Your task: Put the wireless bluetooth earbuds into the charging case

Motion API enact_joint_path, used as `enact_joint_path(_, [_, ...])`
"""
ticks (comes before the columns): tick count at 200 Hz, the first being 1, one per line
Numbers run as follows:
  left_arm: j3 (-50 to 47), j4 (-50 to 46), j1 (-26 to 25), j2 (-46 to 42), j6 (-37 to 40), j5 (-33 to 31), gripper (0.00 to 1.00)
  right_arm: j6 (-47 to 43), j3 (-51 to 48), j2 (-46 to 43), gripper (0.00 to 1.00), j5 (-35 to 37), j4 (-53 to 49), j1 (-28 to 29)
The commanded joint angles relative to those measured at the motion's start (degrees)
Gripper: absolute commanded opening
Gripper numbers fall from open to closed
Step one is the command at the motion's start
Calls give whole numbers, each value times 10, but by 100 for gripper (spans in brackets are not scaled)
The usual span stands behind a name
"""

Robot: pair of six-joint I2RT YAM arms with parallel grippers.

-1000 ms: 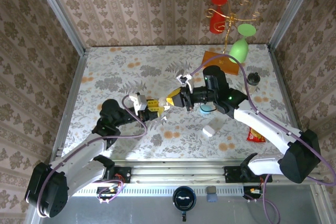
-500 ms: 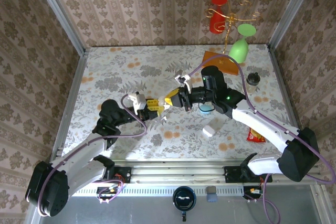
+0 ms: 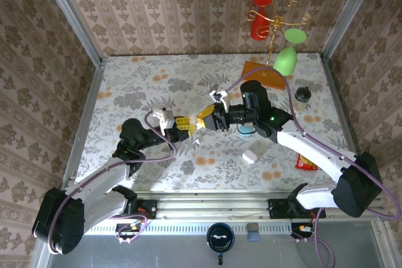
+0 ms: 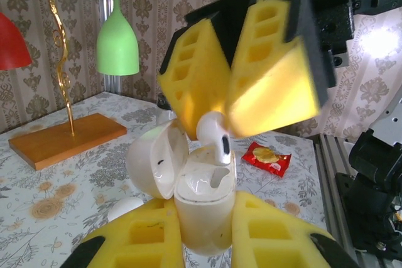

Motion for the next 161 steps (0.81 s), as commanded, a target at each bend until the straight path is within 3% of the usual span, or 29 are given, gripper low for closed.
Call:
enact_joint_path(1, [-7, 64, 3, -3, -15, 21, 5, 15, -9, -27, 40, 52, 13, 0])
enact_joint_path(29, [-15, 75, 10, -4, -19, 16, 5, 45, -27, -54, 53, 67, 39, -10])
enact_joint_path(78, [-33, 88, 31, -15, -21, 1, 5, 136, -92, -75, 56, 154, 95, -55])
enact_joint_path(105, [-33, 65, 37, -34, -15, 0, 5, 157, -63, -28, 56, 218, -1, -63])
enact_joint_path(161, [-30, 14, 55, -50, 3, 0, 5, 205, 25, 126, 55, 268, -151, -55])
